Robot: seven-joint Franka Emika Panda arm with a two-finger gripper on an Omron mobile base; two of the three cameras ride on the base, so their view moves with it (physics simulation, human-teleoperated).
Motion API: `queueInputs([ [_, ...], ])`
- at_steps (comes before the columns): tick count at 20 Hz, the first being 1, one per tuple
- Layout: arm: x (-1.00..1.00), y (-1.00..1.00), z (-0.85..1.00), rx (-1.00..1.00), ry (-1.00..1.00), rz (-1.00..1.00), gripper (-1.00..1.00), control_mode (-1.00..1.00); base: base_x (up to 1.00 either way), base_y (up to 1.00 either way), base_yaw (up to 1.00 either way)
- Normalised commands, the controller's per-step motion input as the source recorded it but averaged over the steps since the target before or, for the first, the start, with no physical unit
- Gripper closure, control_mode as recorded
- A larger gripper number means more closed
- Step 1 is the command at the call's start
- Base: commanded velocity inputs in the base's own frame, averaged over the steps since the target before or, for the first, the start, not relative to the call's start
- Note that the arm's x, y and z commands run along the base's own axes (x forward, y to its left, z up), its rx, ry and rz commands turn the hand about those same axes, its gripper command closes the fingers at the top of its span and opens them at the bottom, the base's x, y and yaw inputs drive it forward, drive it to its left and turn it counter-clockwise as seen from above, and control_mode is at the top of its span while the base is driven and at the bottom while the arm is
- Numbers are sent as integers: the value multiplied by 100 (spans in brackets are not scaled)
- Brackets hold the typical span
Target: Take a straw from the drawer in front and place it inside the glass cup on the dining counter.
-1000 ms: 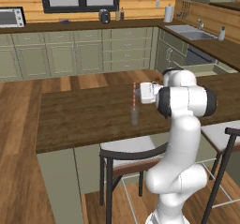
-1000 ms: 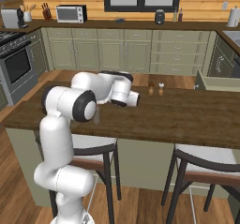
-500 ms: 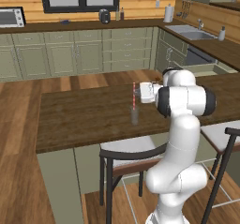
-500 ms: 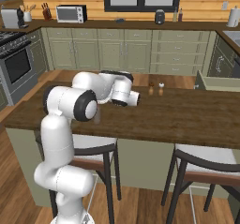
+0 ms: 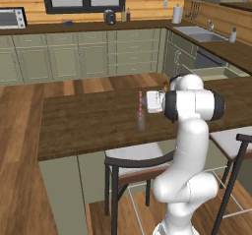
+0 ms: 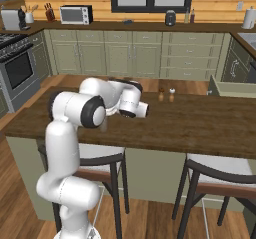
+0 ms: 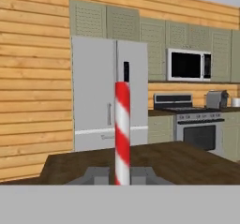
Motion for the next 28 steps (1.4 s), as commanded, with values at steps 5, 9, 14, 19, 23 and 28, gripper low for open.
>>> queueInputs([
  [5,3,0,-35,0,0,0,100,-100,0,0,0],
  [9,0,0,-30,0,0,0,100,-100,0,0,0],
  [14,-17,-2,-13,0,0,0,100,-100,0,0,0],
  [19,-38,-7,-12,0,0,0,100,-100,0,0,0],
  [23,-39,-7,-19,0,0,0,100,-100,0,0,0],
  [28,-10,0,-22,0,0,0,100,-100,0,0,0],
])
